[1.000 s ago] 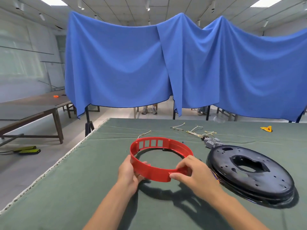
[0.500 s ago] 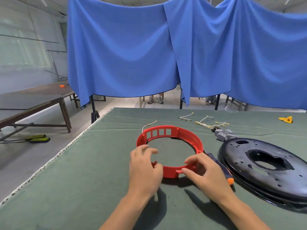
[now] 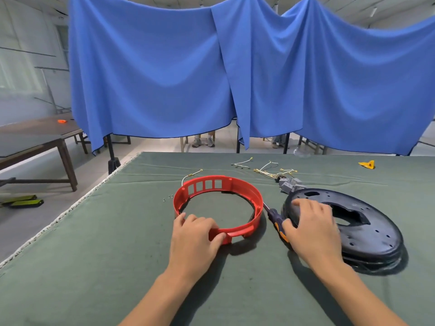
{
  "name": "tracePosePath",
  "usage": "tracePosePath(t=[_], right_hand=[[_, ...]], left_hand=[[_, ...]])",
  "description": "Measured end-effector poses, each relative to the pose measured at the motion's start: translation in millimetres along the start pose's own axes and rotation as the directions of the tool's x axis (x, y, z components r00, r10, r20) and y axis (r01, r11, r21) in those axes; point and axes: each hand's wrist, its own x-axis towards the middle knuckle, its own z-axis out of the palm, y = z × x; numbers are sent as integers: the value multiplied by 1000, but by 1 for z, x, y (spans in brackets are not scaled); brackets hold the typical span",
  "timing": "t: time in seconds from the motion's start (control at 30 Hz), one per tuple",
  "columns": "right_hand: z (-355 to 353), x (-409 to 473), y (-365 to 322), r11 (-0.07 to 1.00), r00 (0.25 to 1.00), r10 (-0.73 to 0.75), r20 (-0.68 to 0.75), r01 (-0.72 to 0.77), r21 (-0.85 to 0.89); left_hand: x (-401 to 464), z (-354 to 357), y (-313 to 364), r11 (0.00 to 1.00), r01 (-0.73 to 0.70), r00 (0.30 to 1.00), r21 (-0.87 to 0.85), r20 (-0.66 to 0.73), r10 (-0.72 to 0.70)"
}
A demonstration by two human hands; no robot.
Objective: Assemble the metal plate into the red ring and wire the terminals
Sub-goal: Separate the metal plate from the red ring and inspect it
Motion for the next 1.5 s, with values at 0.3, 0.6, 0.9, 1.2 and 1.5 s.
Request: tracePosePath(t=[0.3, 0.6, 0.9, 1.2, 1.5], right_hand=[[2, 20, 36, 952, 971, 170, 169, -118, -283], [-25, 40, 44, 984, 928, 165, 335, -177, 4], [-80, 50, -18, 681, 997, -56, -54, 77, 728], [-108, 62, -53, -470, 909, -71, 411, -394, 790], [-57, 40, -34, -526, 785, -165, 597, -582, 620]], left_hand=[[0, 4, 3, 999, 0, 999, -48, -41, -2], [-2, 3, 2, 999, -6, 999, -52, -39, 4], [-2, -4, -3, 973, -46, 998, -226, -57, 34], [44, -28, 32, 429, 374, 887, -822, 184, -423], [57, -27, 34, 89, 430, 754, -898, 303, -583]])
